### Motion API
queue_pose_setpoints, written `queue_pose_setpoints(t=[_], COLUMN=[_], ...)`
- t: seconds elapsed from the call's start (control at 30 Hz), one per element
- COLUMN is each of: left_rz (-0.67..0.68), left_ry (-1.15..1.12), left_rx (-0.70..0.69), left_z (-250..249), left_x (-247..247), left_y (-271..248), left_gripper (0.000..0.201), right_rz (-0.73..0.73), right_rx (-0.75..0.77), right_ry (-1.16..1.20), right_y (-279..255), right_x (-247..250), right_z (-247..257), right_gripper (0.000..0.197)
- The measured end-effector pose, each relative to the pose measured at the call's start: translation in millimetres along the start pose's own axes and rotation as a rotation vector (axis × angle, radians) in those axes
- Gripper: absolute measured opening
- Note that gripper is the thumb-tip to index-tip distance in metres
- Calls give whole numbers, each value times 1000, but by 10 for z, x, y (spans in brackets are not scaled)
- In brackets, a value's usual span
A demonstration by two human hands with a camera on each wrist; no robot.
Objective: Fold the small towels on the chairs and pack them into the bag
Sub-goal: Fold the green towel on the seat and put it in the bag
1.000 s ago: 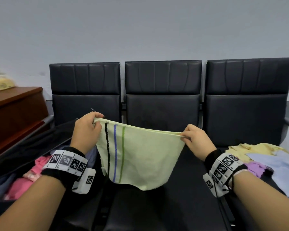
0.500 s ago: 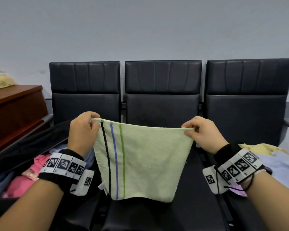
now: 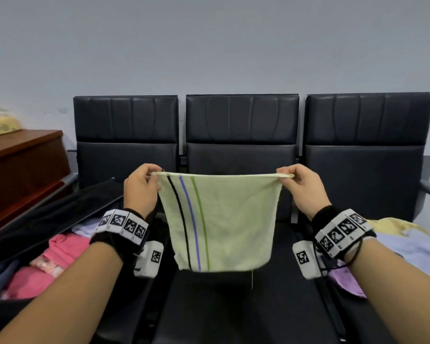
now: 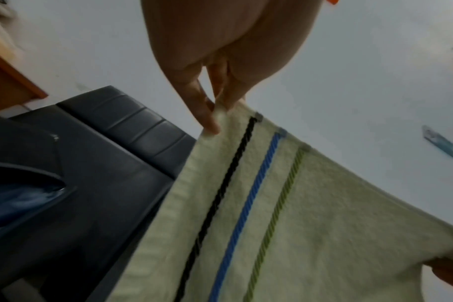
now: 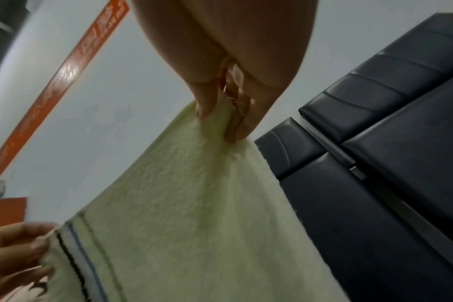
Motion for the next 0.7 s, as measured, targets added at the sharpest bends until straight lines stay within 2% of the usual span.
queue_pose_setpoints(t=[0.07, 0.13, 0.23, 0.3, 0.4, 0.47, 0.6, 0.7], left_rz=[-38, -21, 37, 117, 286, 426, 788, 928], left_ry=[-29, 17, 54, 39, -18, -34, -46, -84], left_rx=[-97, -166, -143, -49, 162, 284, 524, 650], left_z=[-65, -84, -15, 103, 351, 484, 705, 779], left_x=[16, 22, -16, -76, -184, -252, -327, -342], left_y=[29, -5, -171, -315, -568, -763, -1183, -1424], left_gripper=[23, 22, 25, 25, 28, 32, 33, 31], right_rz=[-10, -19, 14, 119, 270, 333, 502, 548], right_rx=[37, 66, 26, -68, -217, -309, -534, -632], right_ry=[41, -10, -133, -152, -150, -129, -105, -154], right_y=[-8, -49, -159, -245, -398, -517, -781, -900], right_x=[76, 134, 147, 92, -17, -83, -195, -227], right_z=[37, 7, -181, -381, -684, -892, -1347, -1625], right_gripper=[27, 27, 19, 18, 16, 18, 16, 11])
Point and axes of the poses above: each hand's wrist, its own y-axis towards the middle knuckle, its own x-axis out of the back of the hand, z = x × y, the point moved 3 cm from there along y, towards the middle knuckle, and after that the axes turned 11 degrees about -x, right-handed, at the moved point
